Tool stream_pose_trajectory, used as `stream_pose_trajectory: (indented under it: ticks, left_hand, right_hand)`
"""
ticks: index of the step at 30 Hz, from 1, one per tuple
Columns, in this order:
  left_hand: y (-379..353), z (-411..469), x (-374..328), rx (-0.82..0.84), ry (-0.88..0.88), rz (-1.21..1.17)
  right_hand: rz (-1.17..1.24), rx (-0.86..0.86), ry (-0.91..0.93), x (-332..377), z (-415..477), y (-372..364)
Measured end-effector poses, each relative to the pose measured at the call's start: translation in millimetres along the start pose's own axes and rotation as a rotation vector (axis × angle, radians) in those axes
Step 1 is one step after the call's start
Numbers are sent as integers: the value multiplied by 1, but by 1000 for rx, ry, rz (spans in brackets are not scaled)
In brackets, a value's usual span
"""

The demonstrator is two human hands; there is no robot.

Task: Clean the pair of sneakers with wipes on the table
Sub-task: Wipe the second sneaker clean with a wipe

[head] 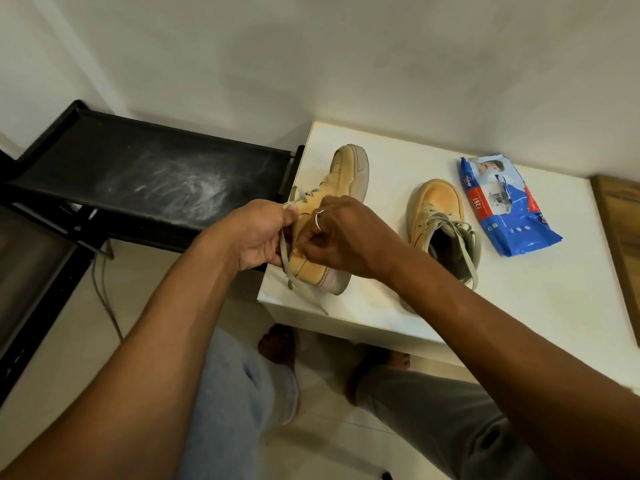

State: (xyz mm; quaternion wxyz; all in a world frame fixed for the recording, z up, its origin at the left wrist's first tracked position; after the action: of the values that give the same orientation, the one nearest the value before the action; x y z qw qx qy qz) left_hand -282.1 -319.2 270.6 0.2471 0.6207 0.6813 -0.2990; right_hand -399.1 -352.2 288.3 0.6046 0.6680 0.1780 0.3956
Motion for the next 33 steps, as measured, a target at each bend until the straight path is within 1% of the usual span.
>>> stream_pose_trajectory:
  ticks: [2,5,7,11,13,14,18,20,22,24,26,27,29,31,33]
  left_hand:
    - [0,1,-1,9,-4,8]
    - [-2,0,-1,11,-3,12]
    - [-3,0,-1,16,-6,26]
    - [-2,-1,0,11,-3,16]
    - [-2,0,0,9,4,4]
    - [-2,0,0,14,3,4]
    - [-2,1,-1,4,3,8]
    - [-2,0,0,3,3,20]
    - [-1,0,1,-1,5,21]
    - [0,1,1,-13,11,11]
    - [0,1,1,-7,16,4]
    - [-1,2,0,-3,14,8]
    - [1,3,0,-13,7,15]
    - [2,4,-1,-22,6,33]
    - [4,5,-1,-13,-1,65]
  right_hand:
    - [-44,-17,-22,-7,-1,7]
    - [-128,-130,-82,-13,-4,14]
    - [-148,-169,-84,-9,-5,12]
    - [-52,-54,4,2,-3,4]
    - [-34,8,5,0,-2,7]
    - [-44,11,-11,-3,-2,10]
    - [-143,-110,-91,-11,-4,18]
    - [-116,-134,-85,-6,-5,13]
    - [-43,-81,-52,1,-4,8]
    - [18,33,-37,3,-3,6]
    - [32,134,-44,0,-3,9]
    - [34,146,-51,-3,-5,14]
    - [62,86,-88,-11,-10,27]
    - [114,-27,-140,-21,-18,40]
    - [156,-44,-217,-31,-24,42]
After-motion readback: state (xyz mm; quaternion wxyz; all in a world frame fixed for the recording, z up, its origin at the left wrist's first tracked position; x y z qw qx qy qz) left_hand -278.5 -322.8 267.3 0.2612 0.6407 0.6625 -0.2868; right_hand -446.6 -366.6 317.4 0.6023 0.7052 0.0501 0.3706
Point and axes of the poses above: each hand's wrist, its own z-axis towards the middle knuckle, its own y-axis out of the back of the hand, x = y × z, the point moved 6 cm from there along z, towards the middle knuckle, and after that the axes turned 6 degrees about -z, right-handed, at the moved point
